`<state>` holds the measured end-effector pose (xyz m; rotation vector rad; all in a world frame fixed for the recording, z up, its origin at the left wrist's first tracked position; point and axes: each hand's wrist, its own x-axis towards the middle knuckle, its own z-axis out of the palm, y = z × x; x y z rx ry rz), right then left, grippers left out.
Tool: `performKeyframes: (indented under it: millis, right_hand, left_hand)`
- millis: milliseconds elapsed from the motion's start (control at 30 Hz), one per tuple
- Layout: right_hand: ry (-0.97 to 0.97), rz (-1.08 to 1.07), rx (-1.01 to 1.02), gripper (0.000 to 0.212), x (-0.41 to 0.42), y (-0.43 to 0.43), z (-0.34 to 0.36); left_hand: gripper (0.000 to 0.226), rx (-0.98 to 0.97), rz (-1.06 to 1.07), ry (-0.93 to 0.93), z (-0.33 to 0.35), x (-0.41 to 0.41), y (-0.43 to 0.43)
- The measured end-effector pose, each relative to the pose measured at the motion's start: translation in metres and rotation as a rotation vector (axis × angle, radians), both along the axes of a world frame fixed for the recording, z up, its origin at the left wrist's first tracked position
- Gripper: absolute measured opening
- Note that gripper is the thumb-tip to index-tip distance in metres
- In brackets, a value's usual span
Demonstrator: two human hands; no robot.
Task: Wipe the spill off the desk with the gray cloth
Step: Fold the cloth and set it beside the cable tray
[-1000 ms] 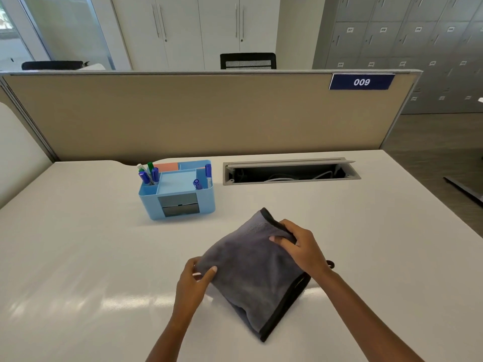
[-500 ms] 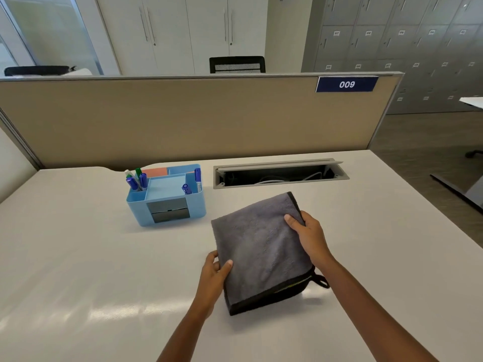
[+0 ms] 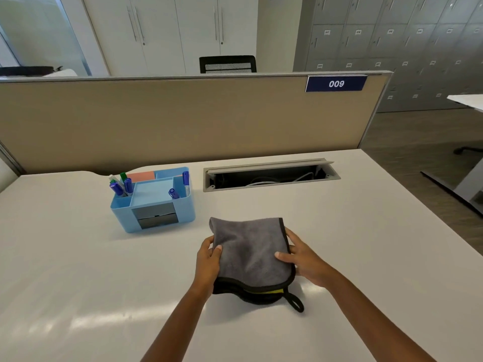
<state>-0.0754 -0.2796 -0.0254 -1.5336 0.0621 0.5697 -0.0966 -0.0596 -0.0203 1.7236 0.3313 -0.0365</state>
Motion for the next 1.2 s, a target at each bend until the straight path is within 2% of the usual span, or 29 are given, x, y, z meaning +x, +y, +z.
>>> performKeyframes:
  millis: [100,167,233,300,400,467,533,833,1200]
  right_hand:
    - [-0.033,-0.13,-0.072,0.076,0.005,-0.003,-0.005]
    - [-0.06,-0.261,-0.102,0.074,0.01,-0.011,-0.006]
    - [-0.146,-0.334,-0.168,0.062,0.015,-0.018,-0.003]
    - [-0.277,-0.355,-0.321,0.044,0.022,-0.025,0.0]
    - [-0.415,-0.362,-0.523,0.026,0.032,-0.037,0.003]
    - [-0.434,-0.389,-0.569,0.028,0.038,-0.046,0.006]
    - [-0.45,-0.4,-0.604,0.032,0.044,-0.057,0.011]
    - [-0.322,-0.356,-0.727,0.059,0.085,-0.111,0.019]
    - [-0.329,-0.407,-0.823,0.058,0.136,-0.15,0.015]
  left_hand:
    - [0.038,-0.002,-0.026,0.022,-0.002,0.001,-0.005]
    - [0.041,-0.033,-0.052,0.03,0.0,0.005,-0.008]
    - [0.047,-0.072,-0.087,0.038,0.004,0.011,-0.013]
    - [0.053,-0.081,-0.13,0.044,0.008,0.018,-0.021]
    - [0.037,-0.071,-0.169,0.002,0.012,0.029,-0.039]
    - [0.024,-0.059,-0.176,-0.03,0.013,0.039,-0.053]
    - [0.021,-0.064,-0.181,-0.038,0.015,0.05,-0.068]
    - [0.051,-0.021,-0.32,0.065,0.013,0.101,-0.131]
    - [0.049,-0.014,-0.241,0.09,0.0,0.159,-0.186]
